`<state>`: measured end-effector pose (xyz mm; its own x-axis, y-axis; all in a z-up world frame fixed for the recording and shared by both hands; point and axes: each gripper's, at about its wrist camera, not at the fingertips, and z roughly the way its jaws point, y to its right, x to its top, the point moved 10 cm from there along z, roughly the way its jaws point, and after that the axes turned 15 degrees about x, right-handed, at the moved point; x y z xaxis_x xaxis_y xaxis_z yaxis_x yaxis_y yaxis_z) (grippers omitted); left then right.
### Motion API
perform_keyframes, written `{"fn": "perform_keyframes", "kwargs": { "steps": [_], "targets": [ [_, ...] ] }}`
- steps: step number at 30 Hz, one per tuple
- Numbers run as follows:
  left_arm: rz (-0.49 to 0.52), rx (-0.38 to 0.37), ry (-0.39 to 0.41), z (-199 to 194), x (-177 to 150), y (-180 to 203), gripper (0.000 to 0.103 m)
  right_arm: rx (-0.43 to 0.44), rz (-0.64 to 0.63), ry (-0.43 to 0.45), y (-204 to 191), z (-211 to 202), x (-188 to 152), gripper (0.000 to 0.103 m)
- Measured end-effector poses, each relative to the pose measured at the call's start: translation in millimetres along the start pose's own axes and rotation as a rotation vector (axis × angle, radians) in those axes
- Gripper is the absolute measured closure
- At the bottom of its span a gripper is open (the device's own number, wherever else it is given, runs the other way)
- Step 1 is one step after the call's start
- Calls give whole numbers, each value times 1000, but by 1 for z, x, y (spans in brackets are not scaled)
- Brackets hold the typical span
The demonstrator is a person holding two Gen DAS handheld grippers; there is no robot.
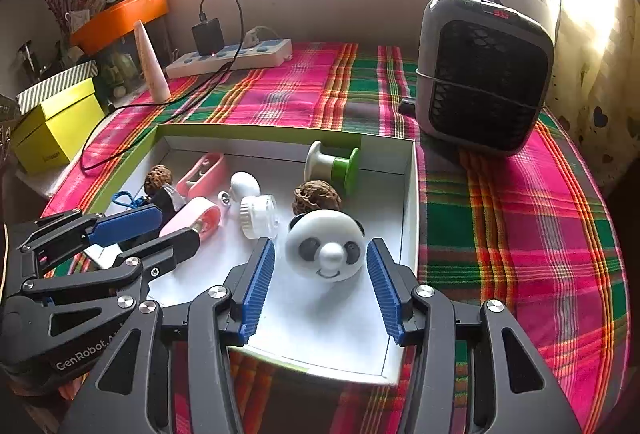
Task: Organize objects
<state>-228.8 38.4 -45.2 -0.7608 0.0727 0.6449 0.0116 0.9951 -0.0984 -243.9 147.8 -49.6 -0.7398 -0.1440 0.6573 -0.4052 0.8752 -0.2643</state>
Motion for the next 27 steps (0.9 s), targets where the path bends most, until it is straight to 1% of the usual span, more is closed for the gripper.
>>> {"fn": "perform_keyframes", "kwargs": {
  "steps": [3, 7, 16, 19, 22, 27],
  "targets": [
    [-11, 14, 5, -6, -1, -4, 60, 1, 4, 7, -3, -4, 0, 53],
    [-26, 40, 13, -16, -4, -10, 54, 8, 12, 23, -8, -11, -1, 53],
    [-37, 59, 49, -41, -12, -14, 54, -2, 11, 59, -18, -32, -8, 53],
    [-41, 84, 67, -49, -16, -18, 54, 2, 12, 70, -23, -38, -11, 53],
    [-41, 79, 66, -55, -20, -18, 54, 1, 7, 74, -28, -43, -16, 53],
    [-46, 95, 63, -62, -32, -19, 54, -5, -4, 66, -36, -46, -27, 53]
  ]
}}
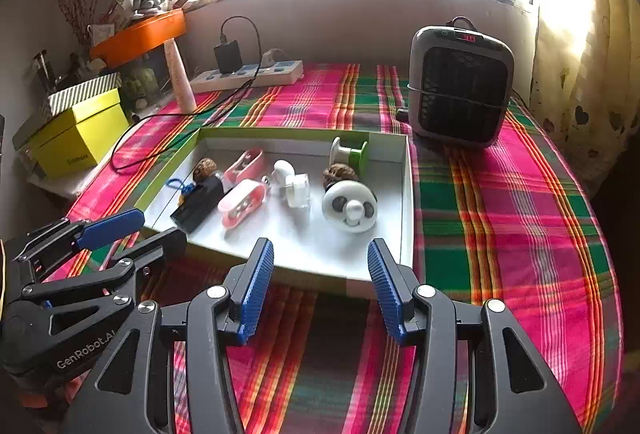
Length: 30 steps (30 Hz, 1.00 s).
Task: Organize objects
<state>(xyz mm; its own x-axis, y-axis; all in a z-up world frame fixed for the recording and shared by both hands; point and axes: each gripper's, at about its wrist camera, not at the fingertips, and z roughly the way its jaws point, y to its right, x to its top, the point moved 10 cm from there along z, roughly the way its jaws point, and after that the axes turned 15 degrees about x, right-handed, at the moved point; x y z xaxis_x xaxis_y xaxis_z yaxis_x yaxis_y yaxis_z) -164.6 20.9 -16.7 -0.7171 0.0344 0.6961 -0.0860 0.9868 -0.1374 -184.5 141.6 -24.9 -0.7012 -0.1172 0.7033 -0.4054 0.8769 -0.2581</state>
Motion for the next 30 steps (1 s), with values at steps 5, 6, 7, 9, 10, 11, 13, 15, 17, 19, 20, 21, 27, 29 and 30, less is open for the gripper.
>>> {"fn": "perform_keyframes", "kwargs": {
  "steps": [5, 6, 7, 9, 10, 11, 13, 15, 17, 19, 20, 21, 27, 29, 30],
  "targets": [
    [-5, -5, -24, -3, -16, 1, 54, -19, 12, -13, 0, -6, -13, 53],
    [-9, -3, -29, -3, -20, 0, 54, -27, 17, -21, 0, -6, -17, 53],
    [-13, 0, -36, -2, -24, -2, 54, -32, 18, -28, 1, -6, -21, 53],
    [-12, 8, -52, 1, -32, -3, 54, -42, 18, -44, 2, -5, -29, 53],
    [-13, 13, -58, 2, -36, -5, 54, -48, 22, -52, 3, -5, -34, 53],
    [-12, 16, -64, 3, -39, -6, 54, -53, 26, -59, 3, -5, -38, 53],
    [-19, 22, -82, 6, -46, -8, 53, -58, 39, -70, 6, -3, -45, 53],
    [-27, 20, -92, 6, -52, -11, 53, -62, 46, -78, 7, -3, -51, 53],
    [-18, 28, -92, 6, -55, -12, 53, -62, 46, -88, 7, -2, -56, 52],
    [-18, 27, -98, 6, -59, -13, 53, -62, 45, -95, 6, -2, -60, 52],
    [-19, 30, -103, 7, -61, -13, 53, -63, 46, -100, 6, -2, -63, 52],
    [-19, 39, -108, 8, -64, -15, 53, -66, 46, -104, 6, -2, -65, 52],
    [-9, 51, -102, 8, -70, -16, 52, -100, 37, -117, 6, -3, -74, 41],
    [-9, 56, -97, 7, -70, -15, 51, -108, 36, -112, 6, -4, -75, 41],
    [-4, 62, -91, 7, -71, -15, 51, -111, 38, -108, 7, -5, -76, 41]
  ]
}}
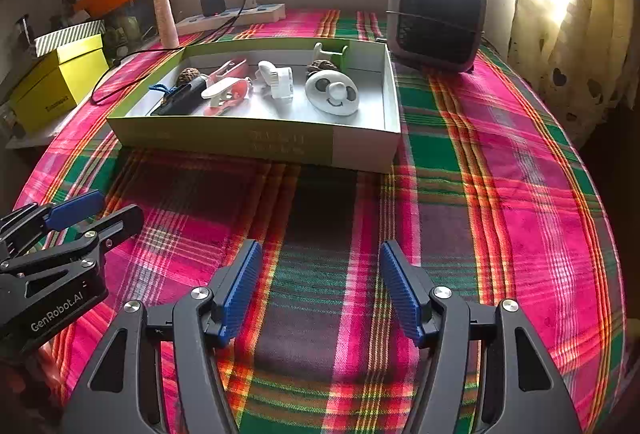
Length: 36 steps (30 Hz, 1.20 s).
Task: Organize objects
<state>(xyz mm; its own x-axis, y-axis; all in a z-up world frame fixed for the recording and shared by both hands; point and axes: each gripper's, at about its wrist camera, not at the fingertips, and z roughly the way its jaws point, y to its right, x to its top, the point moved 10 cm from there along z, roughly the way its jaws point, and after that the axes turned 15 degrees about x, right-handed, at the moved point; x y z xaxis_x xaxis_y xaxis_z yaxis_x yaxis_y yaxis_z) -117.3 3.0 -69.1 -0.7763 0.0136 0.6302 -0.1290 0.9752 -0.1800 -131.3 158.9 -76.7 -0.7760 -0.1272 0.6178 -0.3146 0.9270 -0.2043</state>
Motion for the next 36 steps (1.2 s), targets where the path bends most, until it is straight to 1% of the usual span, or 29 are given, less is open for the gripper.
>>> {"fn": "perform_keyframes", "kwargs": {
  "steps": [6, 10, 11, 36],
  "targets": [
    [6, 9, 0, 1, 0, 1, 49, -10, 9, 2, 2, 0, 0, 41],
    [9, 12, 0, 1, 0, 1, 49, -37, 36, -1, 9, 0, -1, 27],
    [7, 12, 0, 1, 0, 1, 48, -35, 45, 0, 10, 0, -1, 26],
    [-6, 20, -3, 1, 0, 1, 47, -43, 42, -2, 9, 0, -1, 26]
  ]
}}
